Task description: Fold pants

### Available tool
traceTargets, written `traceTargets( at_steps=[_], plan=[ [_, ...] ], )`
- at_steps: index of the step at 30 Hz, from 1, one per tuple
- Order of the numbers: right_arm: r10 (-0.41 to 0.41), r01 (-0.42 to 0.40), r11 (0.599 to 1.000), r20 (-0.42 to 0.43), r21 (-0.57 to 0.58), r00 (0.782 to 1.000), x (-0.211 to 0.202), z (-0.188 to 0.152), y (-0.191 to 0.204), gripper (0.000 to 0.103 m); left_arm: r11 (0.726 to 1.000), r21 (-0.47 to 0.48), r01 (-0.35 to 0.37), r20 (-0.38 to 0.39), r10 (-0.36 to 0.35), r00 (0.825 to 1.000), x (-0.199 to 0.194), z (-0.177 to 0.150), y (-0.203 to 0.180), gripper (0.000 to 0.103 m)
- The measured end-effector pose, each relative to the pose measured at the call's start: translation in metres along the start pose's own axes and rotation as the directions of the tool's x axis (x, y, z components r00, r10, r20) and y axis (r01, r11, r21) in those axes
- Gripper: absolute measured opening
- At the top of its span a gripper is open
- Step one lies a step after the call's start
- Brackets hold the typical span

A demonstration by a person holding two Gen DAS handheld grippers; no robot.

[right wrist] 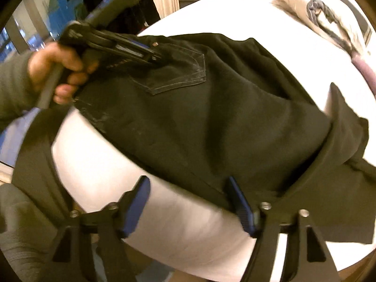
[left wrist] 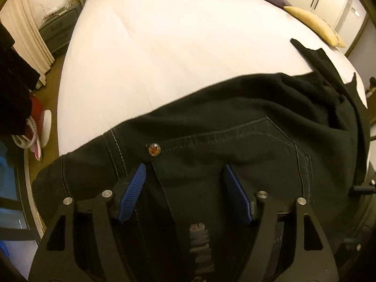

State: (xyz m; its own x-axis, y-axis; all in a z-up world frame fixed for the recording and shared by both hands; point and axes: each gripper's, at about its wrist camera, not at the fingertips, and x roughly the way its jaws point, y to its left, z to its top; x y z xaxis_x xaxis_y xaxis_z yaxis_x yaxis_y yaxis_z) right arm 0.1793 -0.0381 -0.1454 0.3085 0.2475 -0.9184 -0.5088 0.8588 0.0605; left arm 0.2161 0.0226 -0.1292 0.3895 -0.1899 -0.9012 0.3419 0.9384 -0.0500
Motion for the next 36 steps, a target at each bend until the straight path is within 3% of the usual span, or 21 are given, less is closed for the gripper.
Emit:
traceTargets(
  at_steps=[3, 6, 8, 11, 14, 17, 18, 21, 26, 31, 36],
  plan=[
    [0.079, -0.082, 0.994, 0.042, 0.069, 0.996, -0.015, -0.006, -0.012, 0.072, 1.000, -0.013, -0.024, 0.004, 0.024, 1.000, -0.002, 0.003, -0.003, 0.070],
    [0.162, -0.180, 0.963, 0.104, 0.199, 0.981, -0.038, -0.012, -0.040, 0.072, 0.998, -0.042, -0.036, 0.017, 0.036, 0.999, -0.014, 0.005, -0.009, 0.070],
    [0.167, -0.208, 0.934, 0.162, 0.291, 0.973, -0.056, -0.016, -0.071, 0.072, 1.000, -0.025, 0.018, 0.091, -0.015, 0.996, -0.044, 0.002, -0.025, 0.070],
    [0.146, -0.215, 0.907, 0.209, 0.361, 0.967, -0.069, -0.017, -0.106, 0.072, 0.996, 0.020, 0.091, 0.123, -0.093, 0.988, -0.066, -0.006, -0.055, 0.070],
    [0.101, -0.182, 0.913, 0.230, 0.364, 0.968, -0.079, -0.008, -0.130, 0.072, 0.990, 0.048, 0.131, 0.081, -0.134, 0.988, -0.056, -0.023, -0.081, 0.070],
    [0.095, -0.169, 0.946, 0.264, 0.276, 0.960, -0.083, 0.015, -0.139, 0.071, 0.992, 0.002, 0.129, 0.003, -0.129, 0.992, -0.017, -0.032, -0.084, 0.070],
    [0.083, -0.154, 0.953, 0.265, 0.261, 0.961, -0.083, 0.021, -0.140, 0.070, 0.993, 0.003, 0.121, 0.021, -0.121, 0.992, -0.012, -0.032, -0.086, 0.071],
    [0.021, -0.111, 0.944, 0.280, 0.310, 0.960, -0.081, 0.035, -0.169, 0.065, 0.995, 0.010, 0.095, 0.007, -0.095, 0.995, -0.014, -0.025, -0.092, 0.071],
    [-0.119, -0.008, 0.865, 0.220, 0.501, 0.968, -0.068, 0.041, -0.243, 0.065, 0.991, 0.026, 0.128, 0.051, -0.129, 0.990, -0.031, -0.003, -0.106, 0.071],
    [-0.165, 0.074, 0.857, 0.134, 0.509, 0.977, -0.035, 0.080, -0.273, 0.066, 0.991, -0.034, 0.130, -0.001, -0.130, 0.992, 0.007, 0.005, -0.111, 0.071],
    [-0.211, 0.199, 0.819, -0.039, 0.538, 0.977, 0.024, 0.116, -0.302, 0.067, 0.992, -0.021, 0.122, 0.010, -0.122, 0.992, 0.013, 0.010, -0.115, 0.072]
  ],
)
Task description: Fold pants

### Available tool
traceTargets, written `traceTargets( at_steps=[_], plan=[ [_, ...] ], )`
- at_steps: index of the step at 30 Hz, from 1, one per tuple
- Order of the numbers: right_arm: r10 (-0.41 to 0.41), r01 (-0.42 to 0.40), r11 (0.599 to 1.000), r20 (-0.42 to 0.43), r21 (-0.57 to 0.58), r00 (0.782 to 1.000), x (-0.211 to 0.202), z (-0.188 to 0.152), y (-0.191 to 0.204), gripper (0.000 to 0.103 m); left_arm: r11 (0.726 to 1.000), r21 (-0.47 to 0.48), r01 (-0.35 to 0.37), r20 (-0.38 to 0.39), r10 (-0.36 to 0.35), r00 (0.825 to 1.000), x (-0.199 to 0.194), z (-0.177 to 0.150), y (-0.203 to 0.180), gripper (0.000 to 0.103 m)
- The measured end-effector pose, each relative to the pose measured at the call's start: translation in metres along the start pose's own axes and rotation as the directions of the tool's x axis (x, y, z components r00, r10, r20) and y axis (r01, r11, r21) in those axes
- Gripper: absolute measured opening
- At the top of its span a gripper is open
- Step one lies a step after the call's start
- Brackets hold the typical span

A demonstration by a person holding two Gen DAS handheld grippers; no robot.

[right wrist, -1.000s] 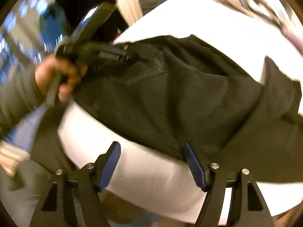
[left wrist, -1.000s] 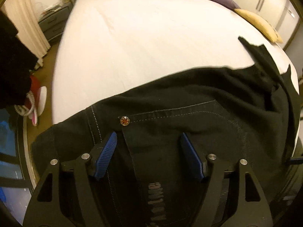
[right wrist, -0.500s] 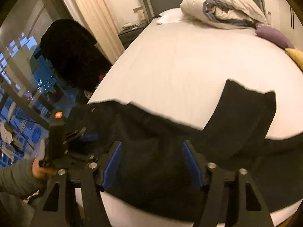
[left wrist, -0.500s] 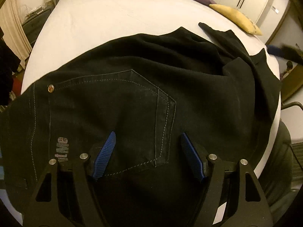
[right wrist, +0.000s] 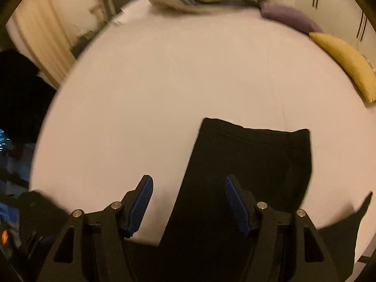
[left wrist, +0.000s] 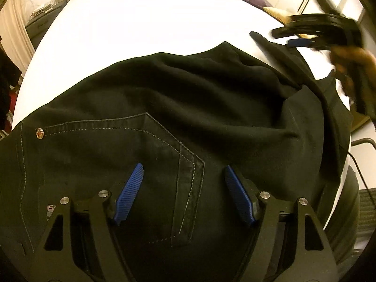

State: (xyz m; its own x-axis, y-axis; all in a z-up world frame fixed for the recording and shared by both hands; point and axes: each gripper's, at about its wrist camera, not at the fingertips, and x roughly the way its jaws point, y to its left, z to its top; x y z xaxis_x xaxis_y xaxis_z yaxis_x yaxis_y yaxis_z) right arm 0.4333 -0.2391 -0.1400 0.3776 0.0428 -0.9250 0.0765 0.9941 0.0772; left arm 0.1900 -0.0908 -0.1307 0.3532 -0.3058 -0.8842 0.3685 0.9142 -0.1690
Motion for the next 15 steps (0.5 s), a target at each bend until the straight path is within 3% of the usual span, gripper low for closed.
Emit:
traceTargets(
  at_steps=[3, 5, 6, 7, 9, 11, 13, 15],
  plan=[
    [-0.110, 0.112, 0.994, -0.111, 0.013, 0.988, 0.041, 0.007, -0.003, 0.069, 1.000, 0.001, 0.001, 0.013, -0.001, 1.000, -0.001, -0.009, -0.001, 0.072],
    [-0.123, 0.125, 0.992, -0.107, 0.014, 0.987, 0.050, 0.010, -0.006, 0.080, 1.000, -0.001, 0.000, 0.019, 0.000, 1.000, 0.004, -0.006, 0.003, 0.072],
    [-0.119, 0.122, 0.992, -0.106, 0.013, 0.987, 0.050, 0.011, -0.006, 0.079, 1.000, -0.002, 0.002, 0.020, -0.002, 1.000, 0.004, -0.005, 0.003, 0.072],
    [-0.103, 0.106, 0.994, -0.109, 0.015, 0.989, 0.049, 0.012, -0.007, 0.075, 1.000, -0.003, 0.004, 0.022, -0.004, 1.000, 0.005, -0.005, 0.004, 0.072],
    [-0.070, 0.073, 0.997, -0.112, 0.024, 0.991, 0.045, 0.014, -0.011, 0.054, 1.000, -0.007, 0.007, 0.025, -0.007, 1.000, -0.003, -0.012, 0.010, 0.072],
    [-0.040, 0.045, 0.998, -0.126, 0.041, 0.991, 0.042, 0.016, -0.018, 0.016, 1.000, -0.015, 0.009, 0.028, -0.009, 1.000, -0.004, -0.014, 0.011, 0.073],
    [0.008, 0.002, 0.997, -0.131, 0.075, 0.991, 0.036, 0.018, -0.026, 0.008, 1.000, -0.029, 0.012, 0.030, -0.011, 0.999, -0.008, -0.018, 0.013, 0.073],
    [0.021, -0.012, 0.997, -0.098, 0.082, 0.995, 0.022, 0.018, -0.029, 0.006, 0.998, -0.058, 0.026, 0.037, -0.024, 0.999, -0.014, -0.017, 0.021, 0.075]
  ],
)
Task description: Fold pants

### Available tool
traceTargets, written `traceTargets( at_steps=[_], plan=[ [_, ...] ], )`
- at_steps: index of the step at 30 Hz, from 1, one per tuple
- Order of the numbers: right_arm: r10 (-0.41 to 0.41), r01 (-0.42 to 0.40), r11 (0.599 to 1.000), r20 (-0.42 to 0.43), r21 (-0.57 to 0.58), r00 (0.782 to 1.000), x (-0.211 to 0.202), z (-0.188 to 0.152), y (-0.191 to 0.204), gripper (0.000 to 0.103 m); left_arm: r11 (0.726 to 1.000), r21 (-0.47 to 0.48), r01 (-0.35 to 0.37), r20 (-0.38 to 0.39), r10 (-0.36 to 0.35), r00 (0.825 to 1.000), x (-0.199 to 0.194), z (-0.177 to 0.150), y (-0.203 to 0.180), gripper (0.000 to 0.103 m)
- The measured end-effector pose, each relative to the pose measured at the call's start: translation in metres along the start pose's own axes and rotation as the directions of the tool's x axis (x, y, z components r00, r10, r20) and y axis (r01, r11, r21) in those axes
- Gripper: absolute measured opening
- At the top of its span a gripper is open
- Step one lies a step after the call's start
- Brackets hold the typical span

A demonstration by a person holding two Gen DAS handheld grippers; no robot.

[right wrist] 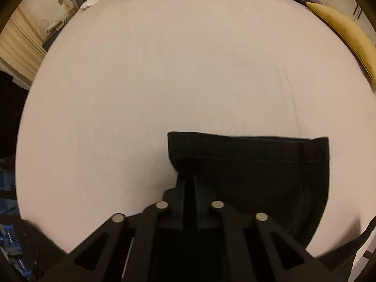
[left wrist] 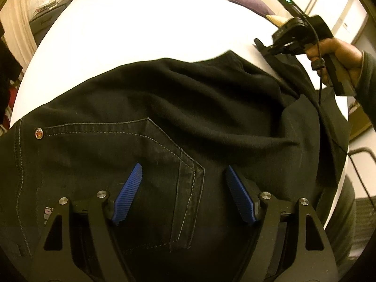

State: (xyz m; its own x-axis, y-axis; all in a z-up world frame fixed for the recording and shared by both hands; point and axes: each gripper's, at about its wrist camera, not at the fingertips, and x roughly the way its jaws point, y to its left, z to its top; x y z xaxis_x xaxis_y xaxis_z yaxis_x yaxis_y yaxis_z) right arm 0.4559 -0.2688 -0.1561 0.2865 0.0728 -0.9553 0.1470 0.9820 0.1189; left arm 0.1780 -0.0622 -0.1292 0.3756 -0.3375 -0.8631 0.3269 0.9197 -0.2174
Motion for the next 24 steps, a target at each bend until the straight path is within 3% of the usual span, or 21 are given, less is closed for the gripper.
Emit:
traceTargets(
  at_steps=[2, 5, 7, 9, 12, 13, 14, 16, 17, 18, 20, 21, 22, 24],
  plan=[
    [0.024, -0.024, 1.000, 0.057, 0.005, 0.998, -0.020, -0.002, -0.002, 0.006, 0.999, -0.026, 0.018, 0.005, -0.018, 1.000, -0.001, 0.002, 0.003, 0.076],
    [0.118, -0.126, 0.992, 0.203, 0.028, 0.972, -0.075, -0.007, -0.010, 0.005, 0.999, -0.042, 0.029, 0.013, -0.028, 1.000, -0.002, 0.001, 0.006, 0.077],
    [0.238, -0.266, 0.963, 0.348, 0.034, 0.907, -0.133, -0.014, -0.023, 0.005, 0.998, -0.050, 0.030, 0.015, -0.029, 0.999, -0.002, 0.001, 0.007, 0.077],
    [0.313, -0.368, 0.930, 0.494, 0.016, 0.811, -0.190, -0.035, -0.044, 0.005, 0.998, -0.058, 0.035, 0.018, -0.034, 0.999, -0.005, 0.001, 0.009, 0.079],
    [0.321, -0.458, 0.887, 0.644, 0.051, 0.694, -0.243, -0.084, -0.085, 0.005, 0.998, -0.054, 0.032, 0.024, -0.030, 0.999, -0.003, 0.000, 0.009, 0.082],
    [0.304, -0.473, 0.877, 0.669, 0.081, 0.678, -0.248, -0.103, -0.103, 0.005, 0.999, -0.043, 0.023, 0.023, -0.022, 0.999, -0.003, -0.001, 0.007, 0.083],
    [0.282, -0.480, 0.870, 0.683, 0.115, 0.674, -0.247, -0.124, -0.117, 0.005, 0.999, -0.036, 0.017, 0.022, -0.016, 1.000, -0.002, -0.001, 0.005, 0.083],
    [0.215, -0.480, 0.849, 0.684, 0.222, 0.697, -0.228, -0.172, -0.155, 0.005, 1.000, -0.027, 0.004, 0.019, -0.004, 1.000, -0.002, -0.001, 0.003, 0.084],
    [0.207, -0.500, 0.819, 0.668, 0.282, 0.715, -0.212, -0.193, -0.171, 0.005, 1.000, -0.024, 0.001, 0.018, -0.001, 1.000, -0.002, -0.001, 0.001, 0.085],
    [0.197, -0.531, 0.759, 0.645, 0.376, 0.739, -0.189, -0.222, -0.197, 0.005, 1.000, -0.022, -0.001, 0.017, 0.002, 1.000, -0.001, 0.000, -0.001, 0.086],
    [0.183, -0.553, 0.697, 0.633, 0.456, 0.752, -0.163, -0.252, -0.230, 0.005, 1.000, -0.007, -0.015, 0.011, 0.015, 1.000, 0.000, 0.001, -0.005, 0.089],
    [0.156, -0.540, 0.661, 0.607, 0.522, 0.779, -0.143, -0.270, -0.247, 0.005, 1.000, 0.003, -0.027, 0.006, 0.027, 1.000, 0.001, 0.001, -0.007, 0.090],
    [0.151, -0.541, 0.635, 0.599, 0.551, 0.787, -0.132, -0.280, -0.256, 0.005, 0.999, 0.013, -0.041, 0.001, 0.041, 0.999, 0.002, 0.002, -0.010, 0.090],
    [0.142, -0.559, 0.593, 0.608, 0.580, 0.781, -0.118, -0.295, -0.266, 0.005, 0.998, 0.026, -0.064, -0.006, 0.064, 0.998, 0.002, 0.002, -0.014, 0.090]
  ],
)
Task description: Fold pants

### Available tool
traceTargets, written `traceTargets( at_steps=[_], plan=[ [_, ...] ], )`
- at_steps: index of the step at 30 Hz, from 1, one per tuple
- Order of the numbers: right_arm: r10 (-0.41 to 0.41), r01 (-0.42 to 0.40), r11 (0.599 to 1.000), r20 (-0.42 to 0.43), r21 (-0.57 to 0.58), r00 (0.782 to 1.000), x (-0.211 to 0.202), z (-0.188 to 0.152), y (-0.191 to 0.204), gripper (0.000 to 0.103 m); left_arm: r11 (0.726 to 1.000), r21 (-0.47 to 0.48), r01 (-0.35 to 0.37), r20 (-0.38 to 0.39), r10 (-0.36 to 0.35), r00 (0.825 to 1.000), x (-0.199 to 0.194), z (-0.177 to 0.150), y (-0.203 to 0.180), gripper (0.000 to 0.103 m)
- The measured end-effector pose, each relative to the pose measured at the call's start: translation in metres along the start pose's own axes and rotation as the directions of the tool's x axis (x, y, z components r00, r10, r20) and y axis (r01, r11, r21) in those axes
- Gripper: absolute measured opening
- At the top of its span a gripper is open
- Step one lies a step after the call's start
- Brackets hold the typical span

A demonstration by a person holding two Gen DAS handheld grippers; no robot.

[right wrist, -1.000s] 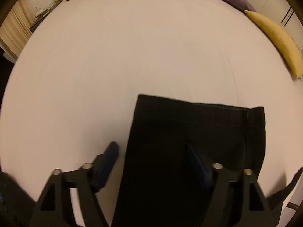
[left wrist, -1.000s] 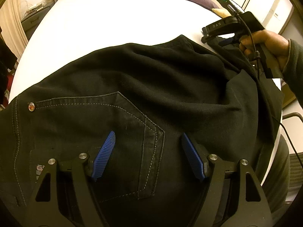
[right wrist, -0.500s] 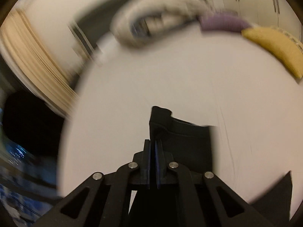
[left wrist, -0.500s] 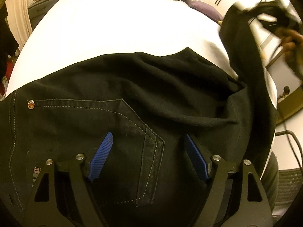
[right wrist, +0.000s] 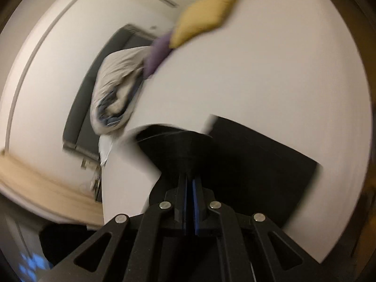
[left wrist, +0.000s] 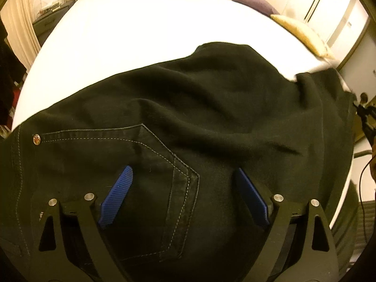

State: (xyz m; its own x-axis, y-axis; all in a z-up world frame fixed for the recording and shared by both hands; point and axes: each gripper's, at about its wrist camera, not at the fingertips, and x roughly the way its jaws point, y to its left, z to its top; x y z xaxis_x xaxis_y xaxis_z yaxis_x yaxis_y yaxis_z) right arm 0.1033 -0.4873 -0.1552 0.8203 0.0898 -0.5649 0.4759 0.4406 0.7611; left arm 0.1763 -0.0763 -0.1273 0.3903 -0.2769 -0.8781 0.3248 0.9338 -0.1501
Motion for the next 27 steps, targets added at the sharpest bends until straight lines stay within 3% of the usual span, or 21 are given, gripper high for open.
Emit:
traceTargets(
  at_steps=[8, 14, 15, 17, 18, 21, 27],
  plan=[
    [0.048, -0.057, 0.995, 0.104, 0.078, 0.993, -0.042, 0.003, -0.025, 0.004, 0.999, -0.021, -0.031, -0.013, 0.031, 0.999, 0.008, 0.006, -0.006, 0.091],
    [0.012, -0.012, 0.989, 0.003, 0.147, 1.000, -0.007, 0.017, -0.020, 0.009, 0.999, -0.025, -0.046, -0.013, 0.045, 0.999, 0.012, 0.007, -0.012, 0.094],
    [0.020, -0.018, 0.986, -0.008, 0.166, 1.000, -0.005, 0.015, -0.022, 0.013, 0.999, -0.026, -0.045, -0.013, 0.045, 0.999, 0.012, 0.006, -0.012, 0.094],
    [0.018, -0.015, 0.985, -0.016, 0.174, 1.000, -0.002, 0.015, -0.022, 0.034, 0.999, -0.024, -0.042, -0.010, 0.042, 0.999, 0.011, 0.005, -0.011, 0.094],
    [0.007, -0.003, 0.982, -0.022, 0.189, 1.000, -0.001, 0.014, -0.024, 0.036, 0.999, -0.022, -0.041, -0.009, 0.041, 0.999, 0.011, 0.005, -0.012, 0.095],
    [0.015, -0.007, 0.972, -0.031, 0.234, 0.999, 0.007, 0.014, -0.029, 0.037, 0.999, -0.017, -0.039, -0.009, 0.039, 0.999, 0.010, 0.004, -0.009, 0.097],
    [0.057, -0.038, 0.975, -0.082, 0.219, 0.995, 0.039, 0.020, -0.019, 0.036, 0.999, -0.010, -0.038, -0.008, 0.038, 0.999, 0.009, 0.002, -0.008, 0.099]
  ],
)
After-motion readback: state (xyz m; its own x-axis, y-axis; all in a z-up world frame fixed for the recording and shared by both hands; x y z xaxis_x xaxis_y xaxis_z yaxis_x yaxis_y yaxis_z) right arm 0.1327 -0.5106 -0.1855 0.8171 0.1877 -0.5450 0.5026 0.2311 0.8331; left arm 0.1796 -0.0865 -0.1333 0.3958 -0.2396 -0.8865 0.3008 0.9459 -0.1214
